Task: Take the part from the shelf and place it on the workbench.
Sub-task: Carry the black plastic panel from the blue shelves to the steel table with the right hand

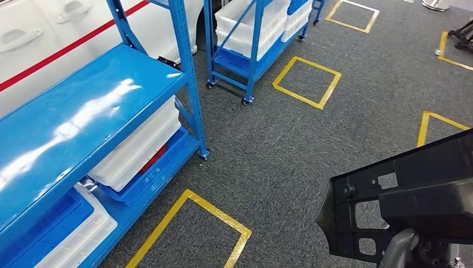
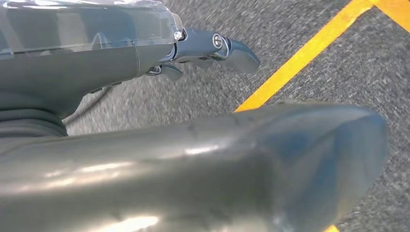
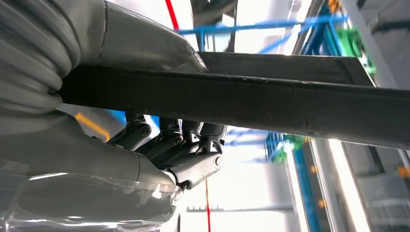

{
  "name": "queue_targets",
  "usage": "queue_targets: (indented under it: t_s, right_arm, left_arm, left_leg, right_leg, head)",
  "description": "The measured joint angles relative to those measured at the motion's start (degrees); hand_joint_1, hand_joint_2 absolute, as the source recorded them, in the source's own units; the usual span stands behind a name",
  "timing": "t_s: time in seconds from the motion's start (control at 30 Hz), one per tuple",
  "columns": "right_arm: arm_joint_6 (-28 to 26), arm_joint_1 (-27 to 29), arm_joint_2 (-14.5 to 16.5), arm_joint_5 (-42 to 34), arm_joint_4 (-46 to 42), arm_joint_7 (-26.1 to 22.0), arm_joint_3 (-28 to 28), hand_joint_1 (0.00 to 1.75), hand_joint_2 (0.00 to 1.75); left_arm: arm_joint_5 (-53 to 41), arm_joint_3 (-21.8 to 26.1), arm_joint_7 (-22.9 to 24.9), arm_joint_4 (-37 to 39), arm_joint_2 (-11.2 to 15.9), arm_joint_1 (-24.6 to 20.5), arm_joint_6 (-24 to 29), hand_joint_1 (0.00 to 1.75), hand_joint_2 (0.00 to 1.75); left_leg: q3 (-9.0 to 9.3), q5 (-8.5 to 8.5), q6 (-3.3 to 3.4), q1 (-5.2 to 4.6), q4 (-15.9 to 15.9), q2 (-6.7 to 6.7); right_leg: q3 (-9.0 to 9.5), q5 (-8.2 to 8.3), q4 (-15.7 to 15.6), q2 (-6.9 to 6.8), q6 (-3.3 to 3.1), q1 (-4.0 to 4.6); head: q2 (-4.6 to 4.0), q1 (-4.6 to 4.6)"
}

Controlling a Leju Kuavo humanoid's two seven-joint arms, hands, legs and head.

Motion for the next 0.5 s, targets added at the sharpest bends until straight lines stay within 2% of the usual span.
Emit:
queue_targets:
  t_s: [0.03,0.07,0.1,0.17,0.2,0.23,0.3,0.33,0.4,0.43,0.47,0.5]
  right_arm:
    - [0.0,0.0,0.0,0.0,0.0,0.0,0.0,1.75,1.75]
    - [-0.1,0.0,0.0,0.0,0.0,0.0,0.0,1.75,1.75]
    - [-0.3,0.0,0.0,0.1,0.0,0.0,0.0,1.75,1.75]
    - [-1.0,0.0,0.0,0.4,0.0,0.0,0.3,1.75,1.75]
    - [-1.4,-0.1,0.0,0.5,0.0,0.0,0.6,1.75,1.75]
    - [-1.7,-0.2,-0.1,0.6,0.0,0.0,0.9,1.75,1.75]
    - [-2.2,-0.3,-0.1,0.7,0.0,0.0,1.3,1.75,1.75]
    - [-2.5,-0.3,-0.2,0.7,0.0,0.0,1.5,1.75,1.75]
    - [-3.3,-0.5,-0.3,0.7,0.1,0.0,2.0,1.75,1.75]
    - [-3.7,-0.7,-0.5,0.7,0.2,0.0,2.4,1.75,1.75]
    - [-4.1,-0.9,-0.6,0.7,0.4,0.1,2.7,1.75,1.75]
    - [-4.4,-1.0,-0.8,0.6,0.6,0.1,3.0,1.75,1.75]
  left_arm:
    - [0.0,0.0,0.0,0.0,0.0,0.0,0.0,0.0,0.0]
    - [0.0,0.0,0.0,0.0,0.0,0.0,0.0,0.0,0.0]
    - [0.1,0.0,0.0,0.0,0.0,-0.1,0.0,0.0,0.0]
    - [0.1,0.0,-0.2,0.0,0.0,-0.3,0.0,0.0,0.0]
    - [0.1,0.0,-0.3,0.0,0.0,-0.3,0.0,0.0,0.0]
    - [0.1,0.0,-0.4,0.0,0.0,-0.3,0.0,0.0,0.0]
    - [0.2,0.0,-0.5,0.0,0.0,-0.4,0.0,0.0,0.0]
    - [0.1,0.0,-0.5,0.0,0.0,-0.4,0.0,0.0,0.0]
    - [0.0,0.0,-0.6,0.0,0.0,-0.4,0.0,0.0,0.0]
    - [0.0,0.0,-0.6,0.0,0.0,-0.4,0.0,0.0,0.0]
    - [0.0,0.0,-0.6,0.0,0.0,-0.3,0.0,0.0,0.0]
    - [-0.1,0.0,-0.6,0.0,0.0,-0.2,0.0,0.0,0.0]
  left_leg:
    - [-0.05,-0.02,0.0,-0.09,0.0,0.94]
    - [-0.05,-0.06,-0.02,-0.15,0.0,1.79]
    - [0.02,-0.13,-0.06,-0.2,0.0,2.53]
    - [0.35,-0.35,-0.31,-0.44,0.0,3.7]
    - [0.54,-0.45,-0.55,-0.54,0.0,4.13]
    - [0.73,-0.5,-0.82,-0.63,0.0,4.59]
    - [1.03,-0.57,-1.38,-0.7,-0.1,5.62]
    - [1.04,-0.91,-1.67,-0.64,0.1,5.32]
    - [-0.21,-3.38,-2.09,-0.47,3.4,2.66]
    - [-1.66,-5.37,-2.21,-0.3,6.8,0.84]
    - [-3.42,-7.31,-2.28,-0.25,10.7,-0.25]
    - [-4.98,-8.53,-2.36,-0.22,14.0,-0.68]
  right_leg:
    - [-0.33,0.06,1.0,-0.23,0.01,-0.02]
    - [0.6,1.18,-0.3,-0.45,-0.05,-0.01]
    - [2.7,3.0,-3.8,-0.93,-0.19,0.03]
    - [7.46,5.68,-12.1,-3.48,-0.83,0.35]
    - [8.85,6.22,-14.6,-4.42,-1.22,0.6]
    - [9.35,6.24,-15.6,-4.93,-1.59,0.84]
    - [9.17,6.5,-15.8,-3.73,-2.24,0.95]
    - [9.15,6.74,-16.1,-3.11,-2.57,0.79]
    - [9.11,7.27,-16.6,-1.76,-3.21,0.4]
    - [8.99,7.42,-16.7,-1.1,-3.4,0.35]
    - [8.82,7.5,-16.6,-0.36,-3.55,0.37]
    - [8.7,7.56,-16.6,0.45,-3.61,0.41]
  head:
    - [0.0,-0.01]
    - [0.0,0.0]
    - [0.0,-0.01]
    - [0.0,-0.04]
    - [0.0,-0.06]
    - [0.0,-0.09]
    - [0.0,-0.13]
    - [0.0,-0.12]
    - [0.0,-0.23]
    - [0.0,-0.27]
    - [0.0,-0.32]
    - [0.0,-0.32]
